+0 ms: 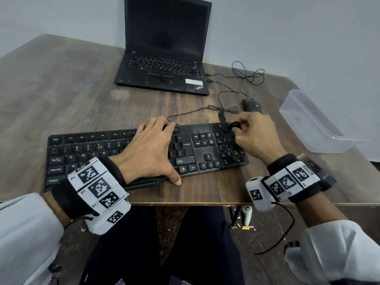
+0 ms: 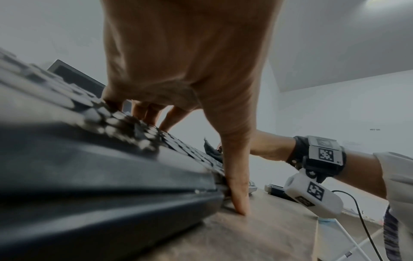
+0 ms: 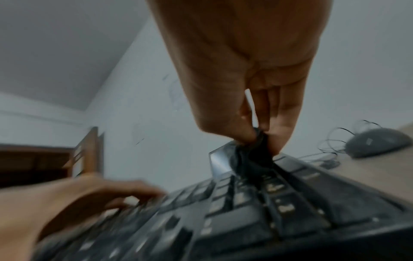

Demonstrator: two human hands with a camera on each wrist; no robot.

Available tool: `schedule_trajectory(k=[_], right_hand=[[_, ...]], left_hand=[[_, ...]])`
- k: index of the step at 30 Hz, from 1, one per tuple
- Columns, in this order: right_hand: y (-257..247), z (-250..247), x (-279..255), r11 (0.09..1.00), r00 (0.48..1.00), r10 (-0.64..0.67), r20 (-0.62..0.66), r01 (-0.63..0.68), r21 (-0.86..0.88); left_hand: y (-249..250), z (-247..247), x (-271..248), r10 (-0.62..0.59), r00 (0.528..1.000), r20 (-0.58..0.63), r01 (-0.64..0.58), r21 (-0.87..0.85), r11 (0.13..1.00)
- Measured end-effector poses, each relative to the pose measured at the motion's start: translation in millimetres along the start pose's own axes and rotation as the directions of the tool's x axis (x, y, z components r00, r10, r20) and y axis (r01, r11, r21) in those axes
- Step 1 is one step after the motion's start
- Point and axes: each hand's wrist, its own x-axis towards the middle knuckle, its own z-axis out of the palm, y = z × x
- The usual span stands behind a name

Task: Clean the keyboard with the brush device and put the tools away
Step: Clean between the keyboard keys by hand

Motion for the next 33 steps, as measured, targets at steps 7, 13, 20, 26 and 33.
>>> schedule_trajectory(k=[7, 13, 20, 26, 33], right_hand=[[-46.8, 1.1, -40.5, 0.976, 0.933, -0.209, 0.294, 0.182, 0.117], [-41.6, -2.4, -19.2, 0.989, 0.987, -0.125, 0.1, 0.115, 0.094], [-42.5, -0.6, 35.5, 0.992, 0.971, -0.103, 0.214, 0.115, -0.042], [-33.8, 12.9, 66.2, 0.981, 0.896, -0.069, 0.438, 0.142, -0.135], [-52.5, 20.9, 72.6, 0.987, 0.874, -0.054, 0.483, 0.121, -0.109]], left_hand=[[-2.3, -0.8, 2.7, -0.006, 0.999, 0.048, 0.006, -0.014, 1.0], [-7.3, -2.6, 8.2, -0.035, 0.988, 0.153, 0.044, -0.055, 0.997], [-11.6, -4.9, 9.3, -0.017, 0.975, 0.223, 0.039, -0.093, 0.995], [-71.4, -29.7, -42.9, -0.141, 0.959, 0.245, 0.178, -0.136, 0.975], [-146.4, -26.3, -117.9, -0.291, 0.939, 0.185, 0.34, -0.353, 0.872]])
